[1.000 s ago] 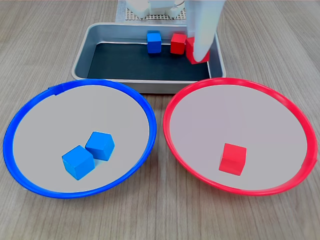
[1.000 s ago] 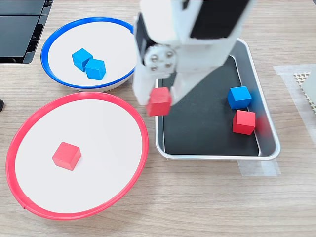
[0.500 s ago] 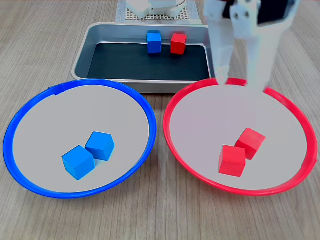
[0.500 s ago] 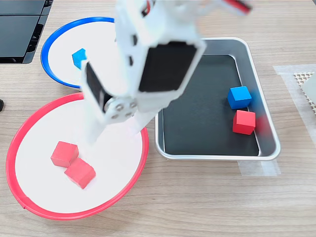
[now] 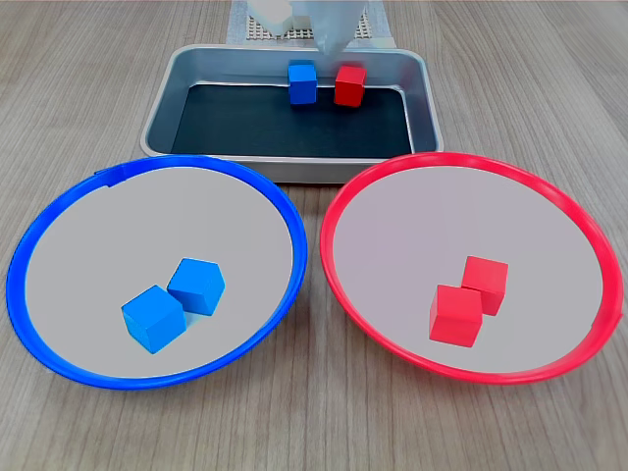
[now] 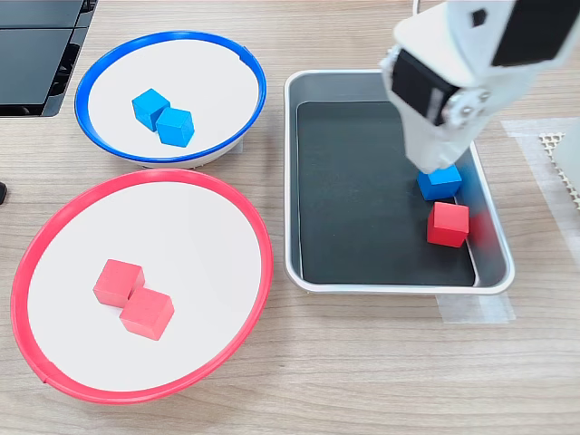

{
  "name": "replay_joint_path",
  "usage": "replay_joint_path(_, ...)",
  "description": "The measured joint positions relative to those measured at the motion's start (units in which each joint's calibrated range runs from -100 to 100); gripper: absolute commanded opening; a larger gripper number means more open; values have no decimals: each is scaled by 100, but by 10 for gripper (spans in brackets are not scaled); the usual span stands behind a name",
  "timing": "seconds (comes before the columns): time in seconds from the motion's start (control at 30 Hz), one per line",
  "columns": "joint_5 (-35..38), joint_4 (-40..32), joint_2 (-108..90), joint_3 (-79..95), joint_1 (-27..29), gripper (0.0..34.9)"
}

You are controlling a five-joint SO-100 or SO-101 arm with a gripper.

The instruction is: Move six blocks from tray to matching dishes

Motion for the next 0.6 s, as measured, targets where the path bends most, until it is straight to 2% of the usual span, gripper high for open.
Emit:
replay_joint_path(0.13, 747, -261, -520, 880, -177, 159)
replay_joint_path(0.2, 1050, -302, -622, 1080, -221, 176)
replay_joint_path(0.37, 1324, -465, -656, 1289, -354, 173)
replay_joint_path(0.6, 1617, -816, -639, 1615, -522, 137)
